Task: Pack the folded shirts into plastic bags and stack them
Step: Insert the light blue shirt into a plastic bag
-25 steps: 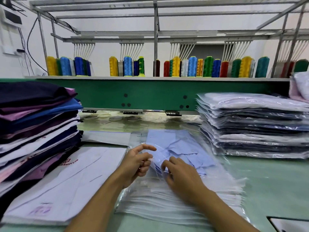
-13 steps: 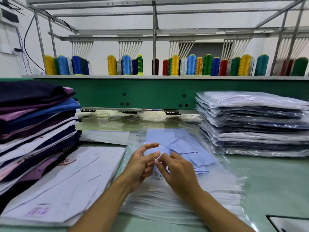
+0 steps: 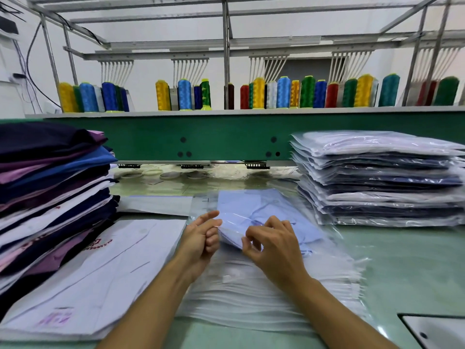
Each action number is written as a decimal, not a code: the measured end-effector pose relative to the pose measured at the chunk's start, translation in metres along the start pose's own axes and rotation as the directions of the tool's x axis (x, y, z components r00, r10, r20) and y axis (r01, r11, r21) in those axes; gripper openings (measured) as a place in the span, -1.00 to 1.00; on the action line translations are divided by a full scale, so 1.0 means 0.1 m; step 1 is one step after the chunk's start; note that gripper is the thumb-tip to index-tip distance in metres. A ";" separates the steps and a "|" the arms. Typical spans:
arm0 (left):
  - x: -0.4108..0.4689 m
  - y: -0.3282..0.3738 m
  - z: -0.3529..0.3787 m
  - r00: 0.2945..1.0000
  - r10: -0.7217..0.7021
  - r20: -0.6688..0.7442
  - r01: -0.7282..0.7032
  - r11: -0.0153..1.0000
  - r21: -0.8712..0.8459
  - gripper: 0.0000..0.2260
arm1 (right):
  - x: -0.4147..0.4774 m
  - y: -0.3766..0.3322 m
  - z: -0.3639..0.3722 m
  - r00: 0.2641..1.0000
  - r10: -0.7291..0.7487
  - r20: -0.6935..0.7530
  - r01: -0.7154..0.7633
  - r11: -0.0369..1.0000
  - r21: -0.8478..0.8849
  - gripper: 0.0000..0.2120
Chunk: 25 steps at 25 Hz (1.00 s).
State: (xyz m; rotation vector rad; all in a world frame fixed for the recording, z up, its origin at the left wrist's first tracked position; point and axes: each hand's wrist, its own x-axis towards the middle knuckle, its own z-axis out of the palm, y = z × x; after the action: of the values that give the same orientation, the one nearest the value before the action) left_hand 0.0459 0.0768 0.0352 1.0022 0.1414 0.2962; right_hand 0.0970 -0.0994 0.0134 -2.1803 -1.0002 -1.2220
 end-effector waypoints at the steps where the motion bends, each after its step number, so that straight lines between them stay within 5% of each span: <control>1: 0.01 0.02 -0.01 0.999 0.015 -0.032 -0.016 0.999 -0.034 -0.81 | -0.01 0.05 -0.02 0.999 0.037 0.022 -0.037 0.999 0.008 -0.76; 25: 0.12 0.15 -0.26 0.955 0.032 -0.296 -0.103 0.968 -0.230 -0.77 | -0.05 0.56 -0.24 0.939 0.343 -0.023 -0.342 0.926 -0.158 -0.79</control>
State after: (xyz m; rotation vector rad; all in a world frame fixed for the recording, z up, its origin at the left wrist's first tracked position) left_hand 0.0482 0.1087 0.0339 0.7165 0.3301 0.5119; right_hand 0.1256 -0.1534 0.0190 -2.3554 -0.5021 -1.1610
